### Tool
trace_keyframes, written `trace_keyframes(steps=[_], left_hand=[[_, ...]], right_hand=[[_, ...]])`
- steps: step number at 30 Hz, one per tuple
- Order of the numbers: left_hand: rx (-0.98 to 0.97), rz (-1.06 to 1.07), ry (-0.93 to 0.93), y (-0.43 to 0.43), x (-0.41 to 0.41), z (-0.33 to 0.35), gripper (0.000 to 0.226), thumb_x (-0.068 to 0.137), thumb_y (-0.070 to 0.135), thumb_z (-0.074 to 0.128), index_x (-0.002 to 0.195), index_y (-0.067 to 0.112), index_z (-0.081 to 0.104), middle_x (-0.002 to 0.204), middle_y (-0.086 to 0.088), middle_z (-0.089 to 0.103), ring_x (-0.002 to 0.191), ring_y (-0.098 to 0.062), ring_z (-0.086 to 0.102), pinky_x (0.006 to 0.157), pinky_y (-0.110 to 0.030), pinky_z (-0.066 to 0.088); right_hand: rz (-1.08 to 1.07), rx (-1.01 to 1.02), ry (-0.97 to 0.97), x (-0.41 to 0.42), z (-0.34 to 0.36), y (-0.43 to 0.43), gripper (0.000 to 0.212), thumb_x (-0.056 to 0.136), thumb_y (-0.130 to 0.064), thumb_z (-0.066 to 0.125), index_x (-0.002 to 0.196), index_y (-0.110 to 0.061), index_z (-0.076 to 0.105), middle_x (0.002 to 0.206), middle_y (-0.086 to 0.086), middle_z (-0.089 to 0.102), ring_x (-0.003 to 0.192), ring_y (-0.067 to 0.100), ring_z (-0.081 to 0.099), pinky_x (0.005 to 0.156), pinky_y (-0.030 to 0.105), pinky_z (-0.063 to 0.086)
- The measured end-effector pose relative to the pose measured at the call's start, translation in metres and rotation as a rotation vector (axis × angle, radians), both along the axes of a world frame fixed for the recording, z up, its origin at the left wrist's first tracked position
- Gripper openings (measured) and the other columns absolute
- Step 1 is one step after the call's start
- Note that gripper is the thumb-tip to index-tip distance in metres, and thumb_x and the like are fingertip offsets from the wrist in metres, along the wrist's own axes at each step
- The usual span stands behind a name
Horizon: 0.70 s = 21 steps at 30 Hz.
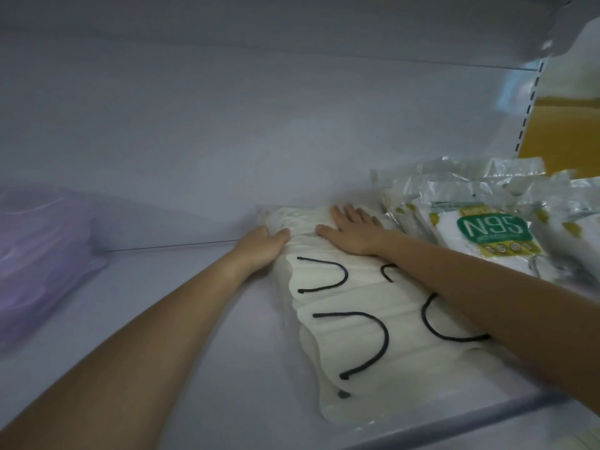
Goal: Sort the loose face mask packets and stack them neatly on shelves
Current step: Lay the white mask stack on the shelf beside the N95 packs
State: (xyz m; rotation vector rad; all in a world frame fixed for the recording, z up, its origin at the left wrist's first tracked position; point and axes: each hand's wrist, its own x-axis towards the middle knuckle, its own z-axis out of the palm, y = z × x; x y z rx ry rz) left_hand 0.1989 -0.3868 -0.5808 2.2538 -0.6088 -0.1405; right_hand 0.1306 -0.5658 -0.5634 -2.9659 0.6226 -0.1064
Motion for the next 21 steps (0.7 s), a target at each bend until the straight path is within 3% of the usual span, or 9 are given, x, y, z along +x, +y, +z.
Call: trace_keyframes(steps=[5,8,11,13,15,16,18,21], left_hand=[[0.049,-0.026,0.006,-0.001,0.001,0.001,0.060,0.100,0.047,0.030,0.136,0.002,0.047,0.143,-0.016,0.045,0.131,-0.029,0.043,0.110,-0.036,0.032],[0.085,0.058,-0.033,0.000,-0.008,0.004,0.061,0.100,0.046,0.025,0.144,0.005,0.034,0.151,-0.021,0.027,0.139,-0.034,0.027,0.114,-0.036,0.022],[-0.007,0.120,-0.145,0.002,-0.022,0.021,0.057,0.100,0.043,0.030,0.146,0.009,0.030,0.155,-0.018,0.014,0.144,-0.030,0.011,0.114,-0.035,0.012],[-0.038,0.062,-0.271,0.001,-0.033,0.035,0.050,0.101,0.038,0.033,0.133,0.002,0.046,0.148,-0.021,0.031,0.140,-0.030,0.024,0.111,-0.033,0.020],[0.002,-0.054,-0.353,-0.002,-0.046,0.044,0.044,0.102,0.034,0.033,0.106,-0.002,0.059,0.128,-0.022,0.053,0.125,-0.034,0.043,0.102,-0.033,0.031],[0.015,-0.115,-0.351,-0.003,-0.055,0.046,0.043,0.102,0.034,0.033,0.105,0.000,0.060,0.125,-0.020,0.056,0.123,-0.032,0.047,0.100,-0.032,0.033],[0.043,-0.254,-0.276,-0.003,-0.071,0.043,0.043,0.101,0.037,0.035,0.120,0.006,0.059,0.132,-0.011,0.054,0.128,-0.026,0.045,0.102,-0.027,0.031],[0.267,-0.406,-0.141,0.001,-0.089,0.035,0.057,0.096,0.051,0.038,0.138,0.014,0.043,0.149,-0.003,0.035,0.142,-0.019,0.024,0.113,-0.029,0.016]], right_hand=[[0.040,-0.010,0.010,-0.009,0.006,-0.002,0.072,0.092,-0.065,0.012,0.150,-0.027,-0.006,0.158,0.005,-0.012,0.145,0.026,-0.008,0.115,0.046,-0.003],[0.095,-0.033,0.034,-0.017,0.007,-0.003,0.067,0.094,-0.060,0.013,0.150,-0.026,-0.002,0.158,0.006,-0.009,0.145,0.026,-0.007,0.115,0.048,-0.001],[0.130,-0.066,-0.023,-0.024,0.015,0.001,0.058,0.098,-0.049,0.013,0.150,-0.025,0.005,0.158,0.007,-0.002,0.145,0.029,-0.001,0.116,0.052,0.005],[0.200,-0.068,0.054,-0.033,0.008,0.008,0.054,0.099,-0.047,0.014,0.148,-0.023,0.017,0.156,0.007,0.015,0.144,0.031,0.011,0.114,0.053,0.011],[0.202,-0.059,0.033,-0.041,0.001,0.010,0.058,0.098,-0.052,0.014,0.149,-0.024,0.013,0.158,0.005,0.008,0.145,0.027,0.006,0.115,0.049,0.006],[0.184,-0.059,-0.031,-0.044,0.003,0.010,0.059,0.098,-0.052,0.014,0.150,-0.024,0.010,0.158,0.006,0.003,0.145,0.026,0.002,0.116,0.049,0.004],[0.166,-0.054,-0.101,-0.051,0.009,0.012,0.057,0.099,-0.048,0.015,0.150,-0.022,0.012,0.158,0.007,0.004,0.145,0.029,0.004,0.115,0.052,0.007],[0.216,-0.036,0.039,-0.067,0.007,0.017,0.053,0.101,-0.042,0.015,0.148,-0.017,0.020,0.156,0.011,0.014,0.143,0.029,0.013,0.114,0.051,0.014]])
